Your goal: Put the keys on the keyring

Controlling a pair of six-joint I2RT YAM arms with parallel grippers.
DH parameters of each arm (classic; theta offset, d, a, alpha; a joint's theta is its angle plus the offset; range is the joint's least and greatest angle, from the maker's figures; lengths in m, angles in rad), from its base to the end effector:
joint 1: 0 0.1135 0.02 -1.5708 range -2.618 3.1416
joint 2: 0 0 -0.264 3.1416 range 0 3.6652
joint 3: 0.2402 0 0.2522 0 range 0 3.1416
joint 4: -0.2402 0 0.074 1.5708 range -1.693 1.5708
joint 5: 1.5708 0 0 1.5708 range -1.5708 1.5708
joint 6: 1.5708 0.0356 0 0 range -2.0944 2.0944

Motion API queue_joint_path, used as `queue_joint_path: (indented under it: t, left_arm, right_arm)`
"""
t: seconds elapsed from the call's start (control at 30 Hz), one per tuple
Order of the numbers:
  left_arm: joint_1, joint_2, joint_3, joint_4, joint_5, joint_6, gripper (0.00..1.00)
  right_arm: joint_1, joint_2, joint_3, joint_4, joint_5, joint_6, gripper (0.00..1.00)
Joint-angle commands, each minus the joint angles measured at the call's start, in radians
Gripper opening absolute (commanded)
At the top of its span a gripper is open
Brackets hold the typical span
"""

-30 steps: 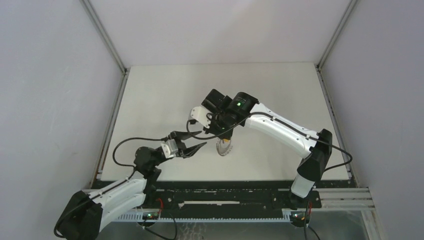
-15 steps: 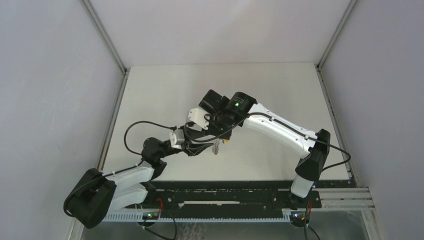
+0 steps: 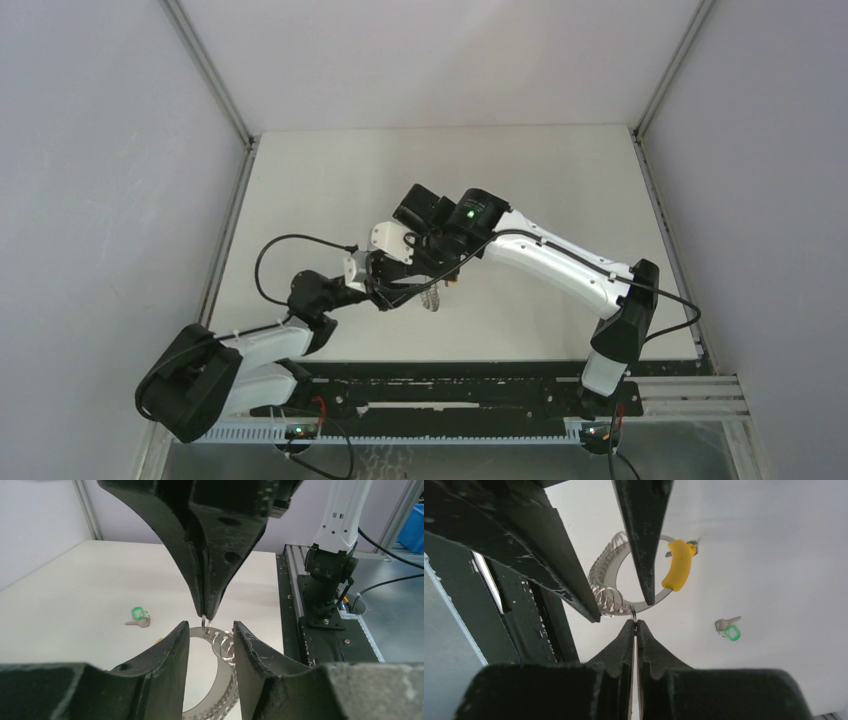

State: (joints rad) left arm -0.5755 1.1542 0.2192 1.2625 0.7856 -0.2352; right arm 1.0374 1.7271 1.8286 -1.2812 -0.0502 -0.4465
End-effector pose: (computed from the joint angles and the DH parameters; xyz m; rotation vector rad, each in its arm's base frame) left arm 0.1548 -0.1304 0.2254 0.9213 1.1061 -1.1604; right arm 0.1716 0.2941 0.3575 -1.8840 2.0349 0.2265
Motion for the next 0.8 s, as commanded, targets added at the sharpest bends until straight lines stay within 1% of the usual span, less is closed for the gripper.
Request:
queue_joint_path:
  t: [0.0, 0.13, 0.23, 0.43, 0.53, 0.63, 0.77]
  left_arm:
    - [0.003, 0.029, 0.065, 0.104, 0.012, -0.038, 0.39]
    - [0.003, 0.046, 0.072, 0.107, 0.02, -0.038, 0.31]
    - [0.002, 0.056, 0.077, 0.11, 0.039, -0.039, 0.28]
    - [0.002, 0.054, 0.047, 0.125, 0.016, -0.007, 0.28]
    - [0.007, 0.03, 0.025, 0.126, -0.019, 0.014, 0.3]
    - [0.014, 0.016, 0.011, 0.141, -0.039, 0.017, 0.33]
    - [0.016, -0.002, -0.006, 0.149, -0.059, 0.035, 0.35]
  right_arm:
    - [0.026, -0.009, 0.049, 0.036, 0.013, -0.029, 0.0]
    - [0.041, -0.014, 0.046, 0.035, 0.016, -0.045, 0.0]
    - [0.049, -0.021, 0.04, 0.043, 0.012, -0.056, 0.0]
    - [0.054, -0.042, 0.014, 0.053, 0.014, -0.078, 0.0]
    - [0.049, -0.075, -0.017, 0.07, 0.014, -0.096, 0.0]
    - [0.047, -0.126, -0.058, 0.092, -0.017, -0.13, 0.0]
    - [0.044, -0.18, -0.119, 0.133, -0.043, -0.163, 0.0]
